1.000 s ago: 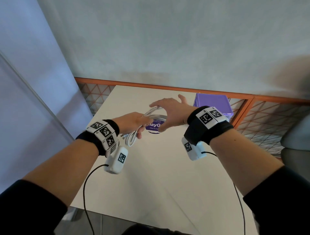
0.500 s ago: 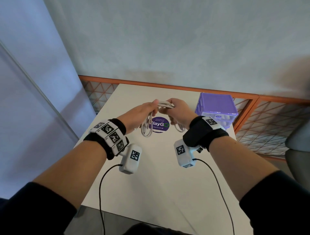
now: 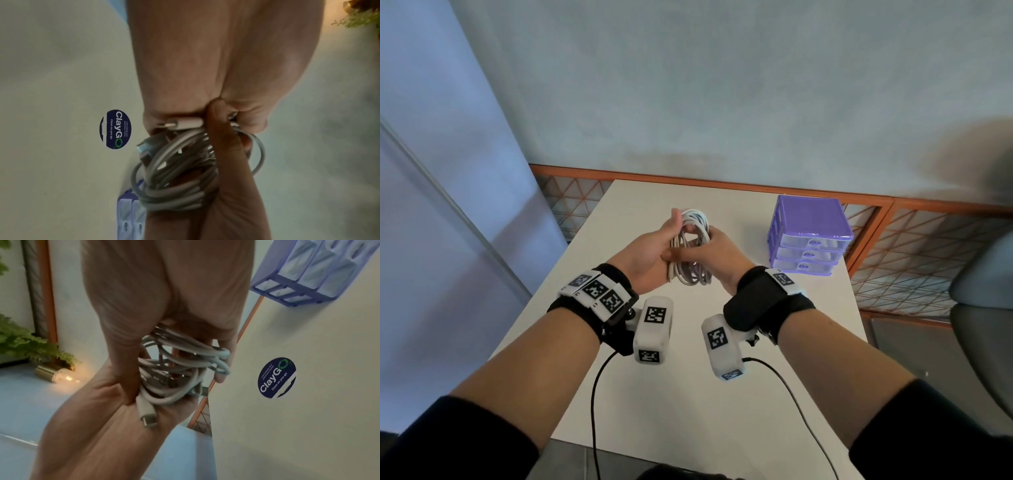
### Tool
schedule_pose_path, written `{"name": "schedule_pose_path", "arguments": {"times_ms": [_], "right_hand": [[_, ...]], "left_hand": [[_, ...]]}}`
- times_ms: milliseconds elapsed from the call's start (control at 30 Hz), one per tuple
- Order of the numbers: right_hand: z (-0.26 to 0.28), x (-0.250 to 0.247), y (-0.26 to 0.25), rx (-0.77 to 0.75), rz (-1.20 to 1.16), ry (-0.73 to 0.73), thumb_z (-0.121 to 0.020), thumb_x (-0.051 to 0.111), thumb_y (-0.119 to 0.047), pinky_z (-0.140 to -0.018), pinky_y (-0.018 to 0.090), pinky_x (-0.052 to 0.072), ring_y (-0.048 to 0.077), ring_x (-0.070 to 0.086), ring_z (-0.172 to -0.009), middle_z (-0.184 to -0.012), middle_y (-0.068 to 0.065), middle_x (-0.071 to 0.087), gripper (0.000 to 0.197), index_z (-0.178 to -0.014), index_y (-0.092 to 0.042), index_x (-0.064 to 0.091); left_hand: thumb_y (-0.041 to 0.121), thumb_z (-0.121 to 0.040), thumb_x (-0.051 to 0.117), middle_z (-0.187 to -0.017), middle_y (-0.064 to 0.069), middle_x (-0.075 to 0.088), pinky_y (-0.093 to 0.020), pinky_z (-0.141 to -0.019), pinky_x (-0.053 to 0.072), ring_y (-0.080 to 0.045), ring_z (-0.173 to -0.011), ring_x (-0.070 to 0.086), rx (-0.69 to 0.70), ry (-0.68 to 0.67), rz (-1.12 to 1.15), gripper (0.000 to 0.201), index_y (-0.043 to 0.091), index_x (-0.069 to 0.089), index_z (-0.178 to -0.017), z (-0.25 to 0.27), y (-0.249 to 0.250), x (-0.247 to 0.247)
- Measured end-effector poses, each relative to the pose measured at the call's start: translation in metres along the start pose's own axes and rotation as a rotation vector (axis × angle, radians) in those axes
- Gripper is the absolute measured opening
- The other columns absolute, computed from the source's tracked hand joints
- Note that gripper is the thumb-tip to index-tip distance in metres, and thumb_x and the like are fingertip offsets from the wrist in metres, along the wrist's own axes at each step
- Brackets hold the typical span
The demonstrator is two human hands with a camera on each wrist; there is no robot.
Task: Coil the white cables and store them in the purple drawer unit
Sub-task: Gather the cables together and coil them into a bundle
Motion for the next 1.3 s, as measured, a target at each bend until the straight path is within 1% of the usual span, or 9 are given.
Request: {"name": "schedule_pose_path", "arguments": {"times_ms": [300,400,533,633,767,867,1000,1200,1300], "right_hand": [[0.005,-0.008,0.010,-0.035,0.302,0.147,-0.062,0.079,-0.023,-0.073,0.036,0.061,0.016,0.068,-0.082,-0.094,0.002,0.069,0.051,-0.108,-0.014,0.058],[0.007,-0.015,0.019,0.050,0.360,0.171,-0.065,0.078,-0.025,-0.065,0.033,0.058,0.019,0.066,-0.079,-0.092,0.003,0.068,0.047,-0.106,-0.012,0.058],[0.016,-0.018,0.022,0.101,0.393,0.073,-0.074,0.071,-0.020,-0.053,0.025,0.045,0.014,0.058,-0.058,-0.074,0.003,0.066,0.019,-0.088,-0.008,0.066],[0.028,-0.015,0.012,0.077,0.431,-0.022,-0.076,0.067,-0.009,-0.045,0.018,0.046,0.004,0.055,-0.042,-0.063,-0.002,0.066,0.011,-0.068,-0.016,0.062],[0.034,-0.012,0.005,0.032,0.536,0.045,-0.073,0.073,-0.019,-0.069,0.036,0.059,0.020,0.069,-0.075,-0.087,0.004,0.070,0.032,-0.101,-0.013,0.060],[0.038,-0.018,0.005,-0.016,0.815,0.204,-0.077,0.073,-0.034,-0.070,0.033,0.050,0.026,0.066,-0.090,-0.102,0.004,0.067,0.055,-0.122,-0.015,0.048],[0.047,-0.024,0.008,-0.125,0.952,0.354,-0.085,0.061,-0.035,-0.060,0.032,0.041,0.034,0.065,-0.086,-0.095,0.009,0.068,0.035,-0.109,-0.011,0.051],[0.055,-0.040,0.022,0.065,0.790,0.210,-0.085,0.065,-0.040,-0.055,0.028,0.038,0.021,0.051,-0.060,-0.067,0.000,0.053,0.031,-0.079,-0.014,0.050],[0.059,-0.057,0.033,0.171,0.761,0.214,-0.082,0.064,-0.035,-0.053,0.027,0.039,0.019,0.051,-0.058,-0.068,0.002,0.053,0.027,-0.079,-0.012,0.050]], "left_hand": [[0.061,-0.093,0.033,-0.127,0.011,0.060,-0.034,-0.098,0.035,-0.010,-0.112,0.050,-0.053,0.065,-0.343,0.051,0.033,0.056,-0.130,0.001,-0.012,-0.015],[0.066,-0.087,0.032,-0.111,0.010,0.064,-0.025,-0.087,0.041,-0.006,-0.096,0.056,-0.011,0.062,-0.495,0.055,0.031,0.059,-0.119,0.004,-0.008,-0.007],[0.068,-0.077,0.052,-0.113,-0.004,0.060,-0.022,-0.068,0.049,-0.011,-0.082,0.063,0.095,0.163,-0.865,0.074,0.021,0.044,-0.134,-0.006,-0.006,0.001],[0.066,-0.082,0.052,-0.077,-0.001,0.061,-0.025,-0.055,0.044,-0.015,-0.058,0.054,0.212,0.294,-1.086,0.057,0.011,0.055,-0.097,-0.011,-0.004,0.002],[0.057,-0.088,0.051,-0.062,-0.002,0.048,-0.034,-0.055,0.042,-0.021,-0.056,0.048,0.299,0.404,-1.110,0.051,0.009,0.043,-0.070,-0.014,-0.002,0.006],[0.051,-0.087,0.053,-0.064,-0.006,0.054,-0.040,-0.062,0.049,-0.027,-0.061,0.054,0.289,0.486,-0.994,0.051,0.001,0.049,-0.073,-0.016,-0.002,0.008],[0.035,-0.084,0.056,-0.066,-0.010,0.054,-0.024,-0.040,0.041,-0.023,-0.052,0.052,0.236,0.493,-0.780,0.035,0.003,0.051,-0.072,-0.019,-0.008,0.020],[0.047,-0.086,0.056,-0.068,-0.009,0.061,-0.025,-0.042,0.048,-0.019,-0.047,0.057,0.236,0.359,-0.886,0.049,-0.002,0.059,-0.083,-0.016,-0.016,0.035],[0.056,-0.088,0.050,-0.079,-0.006,0.063,-0.032,-0.053,0.051,-0.019,-0.054,0.060,0.347,0.259,-1.060,0.045,0.016,0.056,-0.105,-0.018,-0.017,0.051]]}}
Point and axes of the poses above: each hand's wrist, its own z-axis away from the middle knuckle, its own x-axis out of the palm, y = z × x, the point moved 5 cm from there along -z, towards the middle knuckle
